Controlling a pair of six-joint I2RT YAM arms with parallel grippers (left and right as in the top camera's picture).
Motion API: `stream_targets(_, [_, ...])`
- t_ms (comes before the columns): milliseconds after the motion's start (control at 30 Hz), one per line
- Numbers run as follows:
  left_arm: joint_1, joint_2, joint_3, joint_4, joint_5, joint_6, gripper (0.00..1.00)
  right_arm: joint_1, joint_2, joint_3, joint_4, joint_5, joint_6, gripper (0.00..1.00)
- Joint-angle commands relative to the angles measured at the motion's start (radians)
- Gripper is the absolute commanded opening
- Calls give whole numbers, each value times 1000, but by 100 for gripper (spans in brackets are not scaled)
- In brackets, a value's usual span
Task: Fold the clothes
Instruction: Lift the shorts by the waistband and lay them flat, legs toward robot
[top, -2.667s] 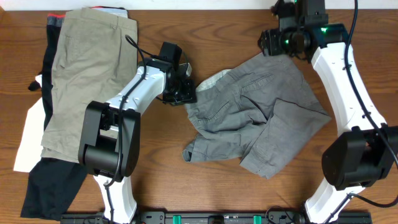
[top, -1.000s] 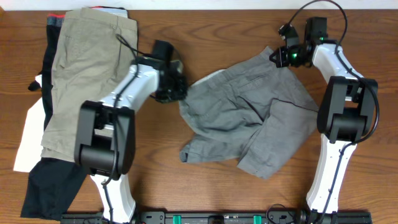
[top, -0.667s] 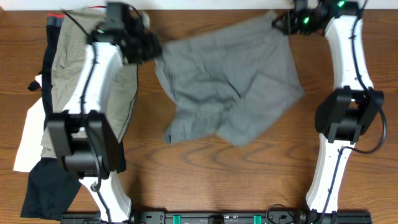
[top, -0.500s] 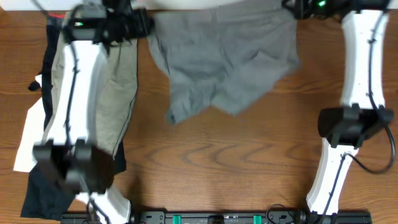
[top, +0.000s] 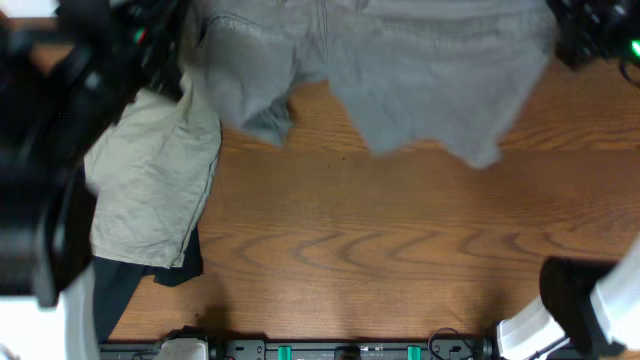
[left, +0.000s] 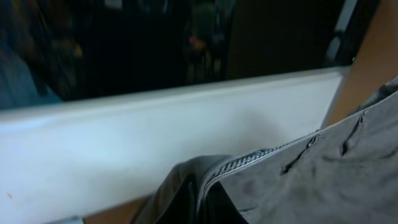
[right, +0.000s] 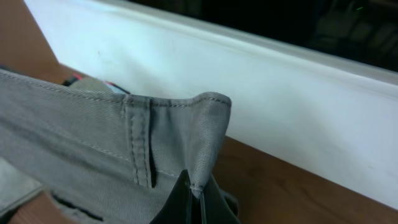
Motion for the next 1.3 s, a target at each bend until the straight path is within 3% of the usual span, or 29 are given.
stream_targets(0, [27,-87,19,2,-126,28,6,-89,-81,3,-53,249,63,1])
stream_targets(267, [27,-104,18,-102,-126,53,6,-140,-156,1,-193,342,90,1])
stream_targets(700, [11,232,16,-177,-123,52,6,-141,53,-166,-179,342,84,1])
stream_targets(1000, [-38,560,14,-124,-123,52,6,-139,362,-247,-5,328,81,1])
stream_targets(1267, [-59,867,14,111,-123,52,6,-122,690,-260,325,203,74,1])
